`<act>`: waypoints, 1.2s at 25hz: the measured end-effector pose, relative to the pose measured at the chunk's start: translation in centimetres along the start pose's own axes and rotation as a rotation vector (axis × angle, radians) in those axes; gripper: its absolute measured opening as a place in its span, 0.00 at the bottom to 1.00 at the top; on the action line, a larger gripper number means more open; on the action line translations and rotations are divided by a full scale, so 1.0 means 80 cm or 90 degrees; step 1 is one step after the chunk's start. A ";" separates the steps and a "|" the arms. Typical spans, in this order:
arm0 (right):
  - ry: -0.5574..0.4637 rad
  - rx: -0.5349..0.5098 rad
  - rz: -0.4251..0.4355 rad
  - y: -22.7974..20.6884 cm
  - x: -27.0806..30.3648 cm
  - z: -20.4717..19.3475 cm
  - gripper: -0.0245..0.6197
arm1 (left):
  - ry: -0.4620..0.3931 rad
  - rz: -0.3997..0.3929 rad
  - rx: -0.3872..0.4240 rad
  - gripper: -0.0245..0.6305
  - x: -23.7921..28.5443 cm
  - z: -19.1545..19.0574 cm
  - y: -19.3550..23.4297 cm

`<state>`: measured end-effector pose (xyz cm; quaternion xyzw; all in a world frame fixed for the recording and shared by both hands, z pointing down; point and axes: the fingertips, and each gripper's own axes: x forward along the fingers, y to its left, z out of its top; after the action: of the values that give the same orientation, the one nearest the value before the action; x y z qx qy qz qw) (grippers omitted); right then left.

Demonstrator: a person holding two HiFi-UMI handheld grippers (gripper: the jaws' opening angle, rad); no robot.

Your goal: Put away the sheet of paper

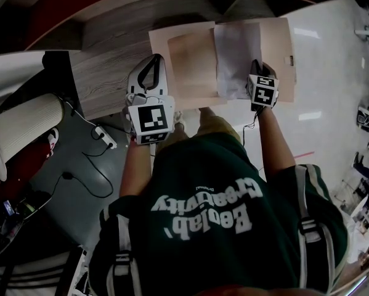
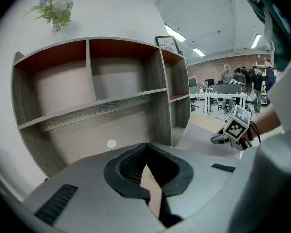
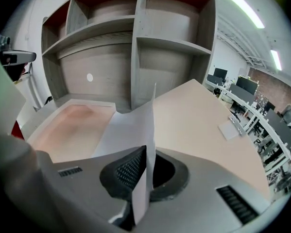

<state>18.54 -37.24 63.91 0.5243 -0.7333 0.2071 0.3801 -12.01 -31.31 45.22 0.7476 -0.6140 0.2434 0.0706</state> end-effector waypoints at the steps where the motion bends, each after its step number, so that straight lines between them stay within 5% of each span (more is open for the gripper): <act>1: 0.000 0.001 0.010 0.002 0.003 0.000 0.09 | 0.001 0.000 0.001 0.07 0.000 0.000 -0.001; 22: 0.048 0.027 0.224 0.160 0.044 -0.006 0.09 | 0.026 0.036 -0.002 0.07 -0.016 -0.022 0.023; 27: 0.040 -0.012 0.217 0.175 0.043 -0.002 0.10 | 0.030 0.044 -0.007 0.07 -0.022 -0.030 0.033; 28: 0.038 -0.026 0.217 0.175 0.040 0.000 0.11 | 0.029 0.045 -0.008 0.07 -0.023 -0.030 0.034; 30: 0.038 -0.054 0.224 0.177 0.034 0.003 0.35 | 0.027 0.045 -0.009 0.07 -0.024 -0.031 0.036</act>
<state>4.91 -33.94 67.17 0.3653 -0.8102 0.2547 0.3811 -15.68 -29.30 45.96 0.7193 -0.6403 0.2572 0.0802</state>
